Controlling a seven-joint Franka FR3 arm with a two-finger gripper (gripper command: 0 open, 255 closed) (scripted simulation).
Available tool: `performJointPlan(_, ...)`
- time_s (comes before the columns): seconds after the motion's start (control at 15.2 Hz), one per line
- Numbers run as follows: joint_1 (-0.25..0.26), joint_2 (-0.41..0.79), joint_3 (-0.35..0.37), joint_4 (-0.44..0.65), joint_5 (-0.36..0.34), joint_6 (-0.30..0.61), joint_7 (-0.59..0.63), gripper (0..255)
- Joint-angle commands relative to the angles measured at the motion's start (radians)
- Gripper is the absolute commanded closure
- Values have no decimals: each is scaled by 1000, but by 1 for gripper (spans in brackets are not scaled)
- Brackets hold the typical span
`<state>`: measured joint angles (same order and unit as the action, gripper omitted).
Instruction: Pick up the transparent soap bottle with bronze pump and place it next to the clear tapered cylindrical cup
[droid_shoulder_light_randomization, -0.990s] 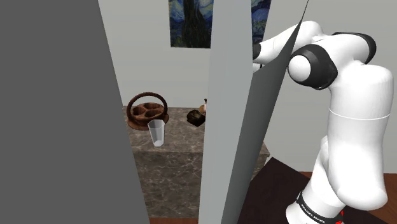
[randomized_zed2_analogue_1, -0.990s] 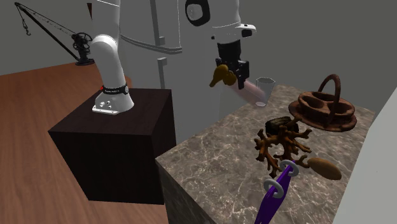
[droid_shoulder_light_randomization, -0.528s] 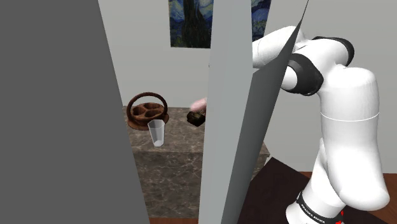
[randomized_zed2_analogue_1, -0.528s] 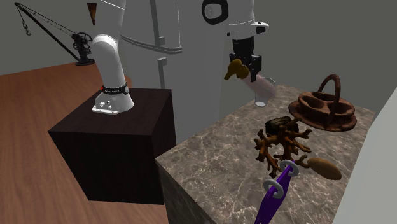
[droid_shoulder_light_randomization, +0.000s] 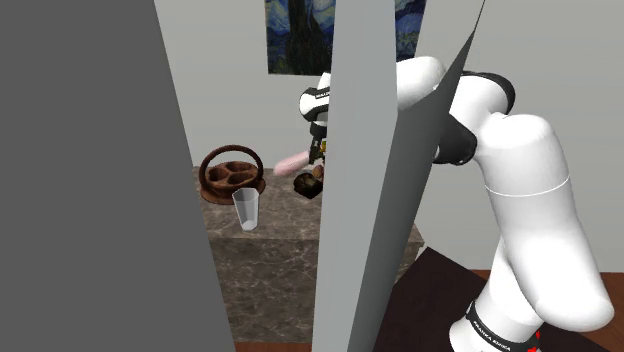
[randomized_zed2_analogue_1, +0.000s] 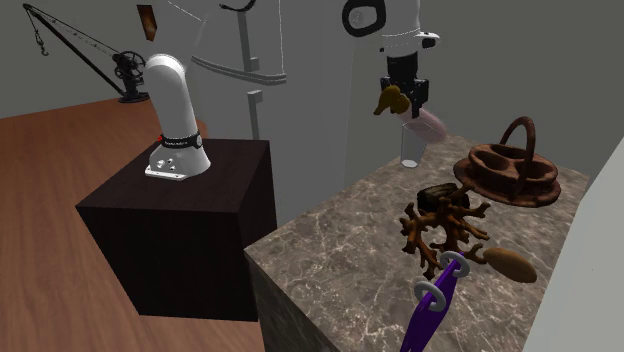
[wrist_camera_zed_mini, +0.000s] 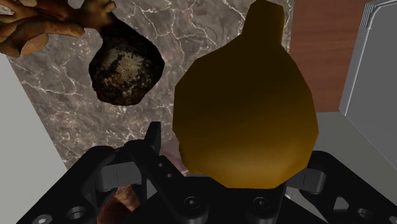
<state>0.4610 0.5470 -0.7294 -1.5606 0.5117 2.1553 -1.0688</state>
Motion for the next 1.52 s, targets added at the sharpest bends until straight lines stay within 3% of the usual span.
performJointPlan(0.0,-2,48,17,74,9,-25,40,255)
performJointPlan(0.2,-11,116,38,187,19,-64,94,255)
performJointPlan(1.45,-28,213,99,90,99,117,32,255)
